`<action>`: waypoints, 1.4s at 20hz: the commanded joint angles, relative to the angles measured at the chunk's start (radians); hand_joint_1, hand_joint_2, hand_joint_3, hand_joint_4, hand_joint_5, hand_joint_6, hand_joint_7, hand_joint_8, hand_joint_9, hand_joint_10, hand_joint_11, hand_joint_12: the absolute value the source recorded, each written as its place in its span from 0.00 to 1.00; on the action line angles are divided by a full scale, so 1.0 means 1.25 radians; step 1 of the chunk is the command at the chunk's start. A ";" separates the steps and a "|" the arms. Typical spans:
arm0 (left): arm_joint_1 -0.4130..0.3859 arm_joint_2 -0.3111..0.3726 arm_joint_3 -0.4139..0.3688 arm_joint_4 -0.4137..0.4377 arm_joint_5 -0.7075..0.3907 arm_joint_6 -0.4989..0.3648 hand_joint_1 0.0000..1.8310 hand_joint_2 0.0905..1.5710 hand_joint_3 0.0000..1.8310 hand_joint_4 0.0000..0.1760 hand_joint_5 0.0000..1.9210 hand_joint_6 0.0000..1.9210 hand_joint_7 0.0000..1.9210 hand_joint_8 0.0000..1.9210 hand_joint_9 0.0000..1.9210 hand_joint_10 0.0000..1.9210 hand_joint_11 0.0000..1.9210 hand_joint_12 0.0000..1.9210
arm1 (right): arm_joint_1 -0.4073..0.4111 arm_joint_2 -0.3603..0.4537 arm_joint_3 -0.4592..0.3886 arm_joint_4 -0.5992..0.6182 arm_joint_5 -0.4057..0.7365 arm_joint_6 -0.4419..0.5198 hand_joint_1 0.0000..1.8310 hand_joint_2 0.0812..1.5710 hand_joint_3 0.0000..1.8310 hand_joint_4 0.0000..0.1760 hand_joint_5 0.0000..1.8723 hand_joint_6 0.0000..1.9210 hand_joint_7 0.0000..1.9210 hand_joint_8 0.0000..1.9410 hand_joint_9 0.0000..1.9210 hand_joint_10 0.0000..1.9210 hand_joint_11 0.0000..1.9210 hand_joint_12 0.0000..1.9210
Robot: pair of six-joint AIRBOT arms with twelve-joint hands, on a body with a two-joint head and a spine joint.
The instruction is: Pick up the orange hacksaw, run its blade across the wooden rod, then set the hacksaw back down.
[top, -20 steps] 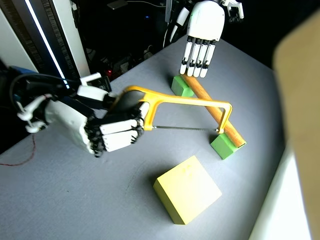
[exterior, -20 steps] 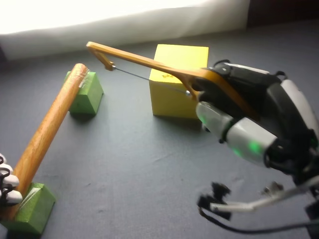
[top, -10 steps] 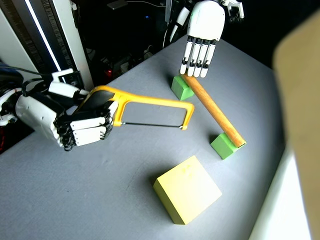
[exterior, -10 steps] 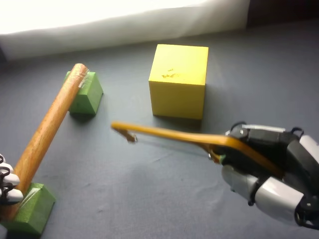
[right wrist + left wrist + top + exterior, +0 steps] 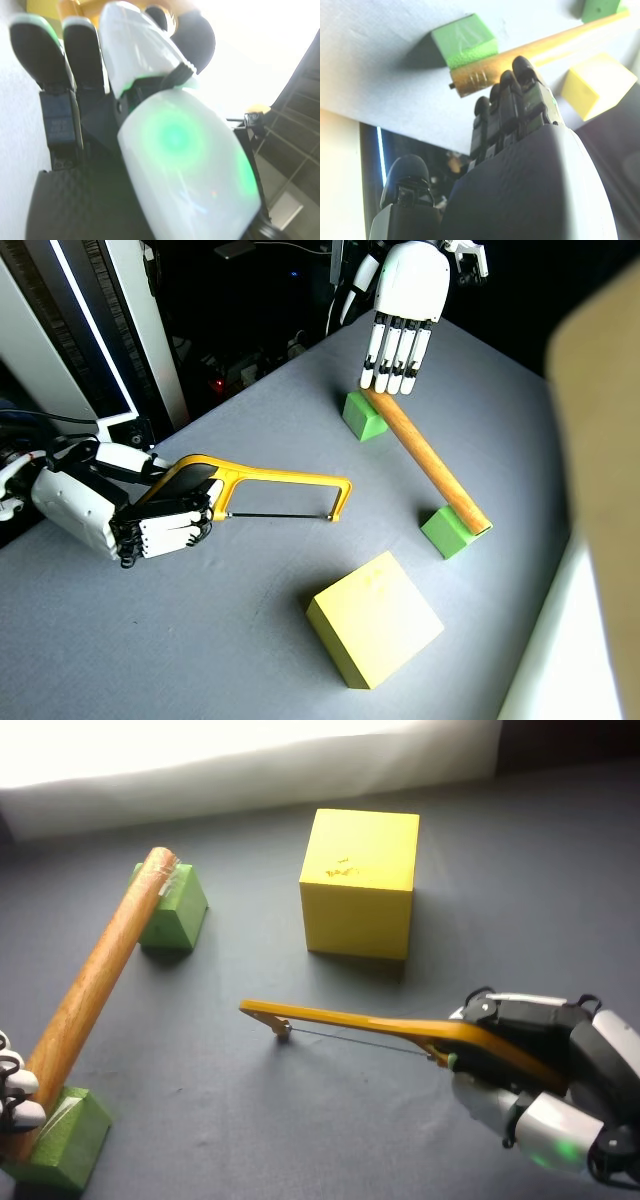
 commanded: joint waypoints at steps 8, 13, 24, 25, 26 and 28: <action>-0.009 0.006 0.002 -0.030 -0.007 0.004 0.06 0.79 0.00 0.00 0.08 0.00 0.07 0.00 0.06 0.00 0.00 0.20 | -0.096 -0.049 0.036 -0.100 0.131 0.002 0.66 0.71 0.00 0.00 0.34 0.09 0.33 0.31 0.30 0.46 0.22 0.76; -0.009 0.007 0.004 -0.030 -0.008 0.004 0.04 0.80 0.00 0.00 0.07 0.00 0.06 0.00 0.06 0.00 0.00 0.16 | -0.110 -0.054 0.036 -0.103 0.136 0.005 0.55 0.69 0.00 0.00 0.21 0.01 0.18 0.03 0.12 0.12 0.01 0.58; -0.009 0.007 0.003 -0.055 -0.006 0.014 0.04 0.80 0.00 0.00 0.07 0.00 0.06 0.00 0.06 0.00 0.00 0.15 | -0.067 -0.035 0.026 -0.145 0.116 -0.011 0.45 0.64 0.00 0.18 0.09 0.00 0.03 0.00 0.00 0.00 0.00 0.19; -0.011 0.007 0.004 -0.072 -0.001 0.022 0.04 0.80 0.00 0.00 0.07 0.00 0.06 0.00 0.06 0.00 0.00 0.16 | -0.047 -0.016 0.016 -0.153 0.100 -0.024 0.44 0.64 0.00 0.20 0.09 0.00 0.03 0.00 0.00 0.00 0.00 0.19; -0.013 0.007 0.005 -0.082 0.000 0.025 0.03 0.80 0.00 0.00 0.07 0.00 0.06 0.00 0.06 0.00 0.00 0.15 | -0.036 -0.004 0.008 -0.155 0.090 -0.032 0.44 0.63 0.00 0.20 0.09 0.00 0.03 0.00 0.00 0.00 0.00 0.18; -0.018 0.005 0.011 -0.140 0.001 0.044 0.04 0.80 0.00 0.00 0.06 0.00 0.05 0.00 0.05 0.00 0.00 0.14 | 0.018 0.041 -0.007 -0.181 0.037 -0.073 0.44 0.64 0.00 0.18 0.08 0.00 0.03 0.00 0.00 0.00 0.00 0.18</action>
